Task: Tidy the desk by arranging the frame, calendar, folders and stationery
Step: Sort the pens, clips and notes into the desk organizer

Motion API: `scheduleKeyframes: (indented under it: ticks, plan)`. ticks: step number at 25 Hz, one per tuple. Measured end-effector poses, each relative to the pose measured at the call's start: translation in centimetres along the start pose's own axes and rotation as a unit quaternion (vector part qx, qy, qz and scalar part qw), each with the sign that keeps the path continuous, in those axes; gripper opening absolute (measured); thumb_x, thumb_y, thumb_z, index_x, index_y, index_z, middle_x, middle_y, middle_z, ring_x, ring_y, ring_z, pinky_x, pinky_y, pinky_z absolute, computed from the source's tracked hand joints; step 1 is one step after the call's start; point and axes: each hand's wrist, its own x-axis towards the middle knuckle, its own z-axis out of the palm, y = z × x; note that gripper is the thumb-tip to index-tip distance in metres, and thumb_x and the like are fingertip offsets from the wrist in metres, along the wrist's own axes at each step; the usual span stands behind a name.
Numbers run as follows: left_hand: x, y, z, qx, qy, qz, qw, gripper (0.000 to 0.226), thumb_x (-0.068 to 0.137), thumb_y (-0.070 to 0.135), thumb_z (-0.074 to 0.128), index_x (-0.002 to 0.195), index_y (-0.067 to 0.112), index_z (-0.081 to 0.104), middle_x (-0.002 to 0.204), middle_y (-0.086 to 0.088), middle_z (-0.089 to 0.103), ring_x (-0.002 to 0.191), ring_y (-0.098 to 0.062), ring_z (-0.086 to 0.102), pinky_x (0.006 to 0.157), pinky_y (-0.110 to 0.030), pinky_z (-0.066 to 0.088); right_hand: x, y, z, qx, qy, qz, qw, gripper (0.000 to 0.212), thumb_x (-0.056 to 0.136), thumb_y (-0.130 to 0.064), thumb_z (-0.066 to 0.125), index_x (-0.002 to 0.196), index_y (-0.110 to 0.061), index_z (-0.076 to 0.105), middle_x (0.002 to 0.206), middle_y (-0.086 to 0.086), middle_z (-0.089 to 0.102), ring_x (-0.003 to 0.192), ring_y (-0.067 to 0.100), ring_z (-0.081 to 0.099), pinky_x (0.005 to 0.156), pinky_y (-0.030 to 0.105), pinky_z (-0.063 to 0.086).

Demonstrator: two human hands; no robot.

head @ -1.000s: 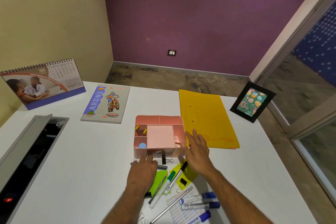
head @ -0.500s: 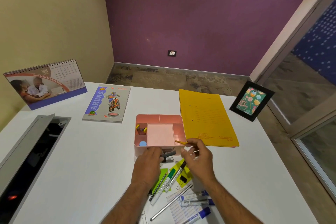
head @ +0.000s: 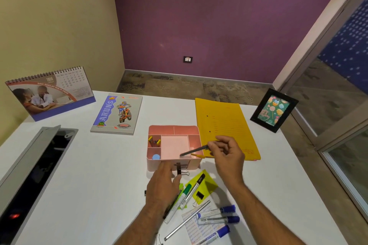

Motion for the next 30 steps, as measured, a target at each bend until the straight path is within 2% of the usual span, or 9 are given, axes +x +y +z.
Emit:
scheduleKeyframes:
  ticks: [4,6,9,12,16,20,23,26,30]
  plan:
    - [-1.1,-1.2,0.9,0.123,-0.124,-0.045,0.984,0.020,0.087,0.043,0.061,0.090,0.026,0.050,0.099,0.005,0.060,0.091,-0.016,0.056,0.072,-0.028,0.043,2.5,-1.0,-0.9,-0.074,0.067,-0.074,0.992,0.012,0.081,-0.016,0.077,0.088,-0.017,0.068,0.078,-0.006,0.069,0.071,0.005,0.066,0.062,0.019,0.054]
    - [-1.5,-1.4,1.6,0.138,-0.143,-0.049,0.979,0.022,0.089,0.042,0.059,0.096,0.022,0.057,0.104,0.002,0.062,0.098,-0.019,0.058,0.078,-0.030,0.045,2.7,-0.1,-0.7,-0.141,0.042,-0.090,0.985,0.009,0.081,-0.019,0.077,0.086,-0.015,0.070,0.076,-0.007,0.070,0.070,0.004,0.066,0.061,0.023,0.054]
    - [-1.8,-1.5,2.3,0.130,-0.151,-0.055,0.978,0.024,0.089,0.041,0.058,0.100,0.019,0.061,0.106,0.000,0.063,0.100,-0.020,0.059,0.079,-0.030,0.046,2.4,2.0,0.2,-0.259,-0.033,-0.095,0.961,0.009,0.082,-0.024,0.076,0.085,-0.017,0.071,0.079,-0.005,0.074,0.072,0.014,0.068,0.061,0.034,0.056]
    - [-1.7,-1.4,2.5,0.122,-0.156,-0.065,0.978,0.026,0.087,0.041,0.061,0.102,0.020,0.061,0.107,0.001,0.063,0.100,-0.020,0.059,0.080,-0.029,0.047,1.4,3.1,1.1,-0.324,-0.091,-0.098,0.936,0.005,0.084,-0.028,0.072,0.084,-0.023,0.071,0.081,-0.007,0.074,0.072,0.015,0.067,0.062,0.037,0.056]
    - [-1.7,-1.4,2.9,0.101,-0.178,-0.104,0.973,0.034,0.082,0.043,0.067,0.103,0.017,0.060,0.106,-0.001,0.063,0.100,-0.020,0.059,0.081,-0.031,0.047,1.0,2.9,1.7,-0.304,-0.087,-0.068,0.946,0.005,0.087,-0.025,0.068,0.091,-0.023,0.072,0.088,-0.008,0.074,0.081,0.013,0.067,0.067,0.033,0.057]
    - [-2.2,-0.9,3.6,0.137,-0.203,-0.114,0.963,0.039,0.082,0.047,0.065,0.104,0.016,0.061,0.108,-0.002,0.066,0.104,-0.022,0.060,0.085,-0.034,0.049,0.5,3.0,1.4,-0.318,-0.078,-0.090,0.941,0.023,0.088,-0.029,0.067,0.110,-0.022,0.069,0.108,-0.005,0.072,0.095,0.014,0.065,0.075,0.030,0.056]
    - [-2.2,-0.6,3.8,0.157,-0.205,-0.112,0.960,0.041,0.084,0.049,0.063,0.107,0.016,0.059,0.110,-0.003,0.064,0.106,-0.023,0.058,0.086,-0.034,0.048,0.2,3.1,0.7,-0.299,-0.058,-0.088,0.948,0.033,0.087,-0.029,0.068,0.119,-0.022,0.064,0.119,-0.002,0.067,0.104,0.018,0.061,0.082,0.035,0.055]
    - [-2.5,-0.6,4.1,0.164,-0.212,-0.113,0.957,0.043,0.083,0.048,0.063,0.111,0.017,0.056,0.115,-0.002,0.061,0.110,-0.023,0.055,0.089,-0.035,0.046,0.1,3.0,0.3,-0.277,-0.042,-0.073,0.957,0.036,0.087,-0.029,0.069,0.122,-0.022,0.062,0.120,0.001,0.064,0.107,0.021,0.059,0.084,0.040,0.055]
    - [-3.2,-0.2,4.4,0.148,-0.205,-0.111,0.961,0.038,0.079,0.043,0.067,0.106,0.018,0.058,0.112,-0.001,0.062,0.106,-0.022,0.057,0.087,-0.033,0.046,0.4,3.1,-0.2,-0.254,-0.024,-0.056,0.965,0.036,0.086,-0.027,0.070,0.121,-0.021,0.062,0.119,0.002,0.064,0.107,0.022,0.058,0.084,0.039,0.054]
